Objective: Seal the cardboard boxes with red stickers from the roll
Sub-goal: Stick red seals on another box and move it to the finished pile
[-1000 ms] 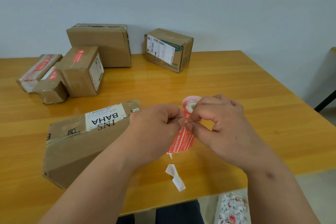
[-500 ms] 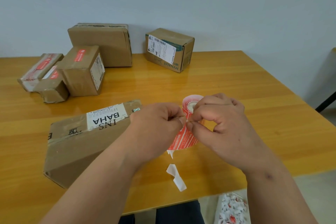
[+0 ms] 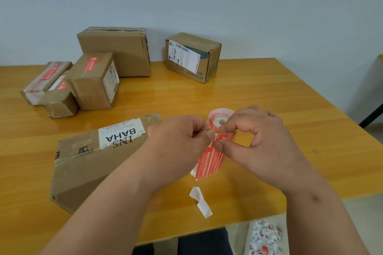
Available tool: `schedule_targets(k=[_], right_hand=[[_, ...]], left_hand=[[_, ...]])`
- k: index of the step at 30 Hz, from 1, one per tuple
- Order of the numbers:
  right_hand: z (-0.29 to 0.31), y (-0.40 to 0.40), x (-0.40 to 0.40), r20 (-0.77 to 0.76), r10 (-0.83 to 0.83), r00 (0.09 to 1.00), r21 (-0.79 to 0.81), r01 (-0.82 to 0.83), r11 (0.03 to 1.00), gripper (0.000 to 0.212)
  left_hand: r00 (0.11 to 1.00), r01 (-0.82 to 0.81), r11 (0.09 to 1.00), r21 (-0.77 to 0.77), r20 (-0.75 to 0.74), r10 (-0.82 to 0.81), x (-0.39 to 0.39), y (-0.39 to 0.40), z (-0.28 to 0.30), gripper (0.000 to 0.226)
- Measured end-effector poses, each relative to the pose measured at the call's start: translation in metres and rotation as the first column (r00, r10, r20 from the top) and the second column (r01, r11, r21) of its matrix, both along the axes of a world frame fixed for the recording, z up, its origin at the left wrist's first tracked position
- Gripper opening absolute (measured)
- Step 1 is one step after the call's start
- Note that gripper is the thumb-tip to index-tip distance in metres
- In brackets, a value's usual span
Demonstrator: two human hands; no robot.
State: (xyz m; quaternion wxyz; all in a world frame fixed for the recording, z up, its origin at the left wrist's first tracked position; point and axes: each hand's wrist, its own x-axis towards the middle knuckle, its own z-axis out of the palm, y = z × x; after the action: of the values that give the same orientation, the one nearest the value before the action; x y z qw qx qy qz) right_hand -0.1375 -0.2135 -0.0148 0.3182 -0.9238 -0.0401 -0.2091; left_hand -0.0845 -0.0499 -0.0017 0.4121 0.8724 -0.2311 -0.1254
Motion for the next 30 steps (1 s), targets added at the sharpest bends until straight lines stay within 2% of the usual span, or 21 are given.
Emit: schedule_targets(k=[2, 4, 8, 12, 18, 26, 30], right_hand=[[0.002, -0.002, 0.000, -0.035, 0.006, 0.999, -0.010, -0.006, 1.000, 0.020], [0.003, -0.004, -0.001, -0.067, 0.021, 0.998, 0.006, -0.021, 1.000, 0.014], [0.002, -0.004, -0.001, -0.057, 0.016, 0.998, 0.041, -0.013, 0.999, 0.017], [0.002, -0.002, 0.001, -0.053, 0.018, 0.998, 0.025, -0.016, 1.000, 0.020], [0.004, -0.003, 0.002, -0.119, 0.047, 0.992, 0.051, -0.042, 0.998, 0.016], [0.002, 0.002, 0.002, -0.037, 0.017, 0.999, -0.002, -0.018, 1.000, 0.023], [0.003, -0.001, 0.003, -0.105, 0.017, 0.994, 0.033, -0.013, 0.999, 0.024]], left_hand=[[0.999, 0.002, 1.000, -0.010, -0.036, -0.003, 0.001, 0.001, 0.001, 0.027], [0.998, 0.003, 1.000, -0.022, -0.061, -0.005, 0.000, 0.003, 0.004, 0.028], [0.996, 0.022, 0.999, -0.039, -0.086, -0.025, -0.002, 0.006, 0.008, 0.029], [0.996, 0.060, 0.998, -0.037, -0.069, -0.062, -0.002, 0.008, 0.010, 0.017], [0.997, 0.025, 0.998, -0.052, -0.074, -0.029, -0.002, 0.004, 0.011, 0.020], [0.991, -0.021, 0.990, -0.139, -0.131, 0.003, 0.000, 0.002, 0.004, 0.023], [0.991, -0.020, 0.990, -0.136, -0.136, 0.002, 0.001, 0.002, 0.003, 0.022]])
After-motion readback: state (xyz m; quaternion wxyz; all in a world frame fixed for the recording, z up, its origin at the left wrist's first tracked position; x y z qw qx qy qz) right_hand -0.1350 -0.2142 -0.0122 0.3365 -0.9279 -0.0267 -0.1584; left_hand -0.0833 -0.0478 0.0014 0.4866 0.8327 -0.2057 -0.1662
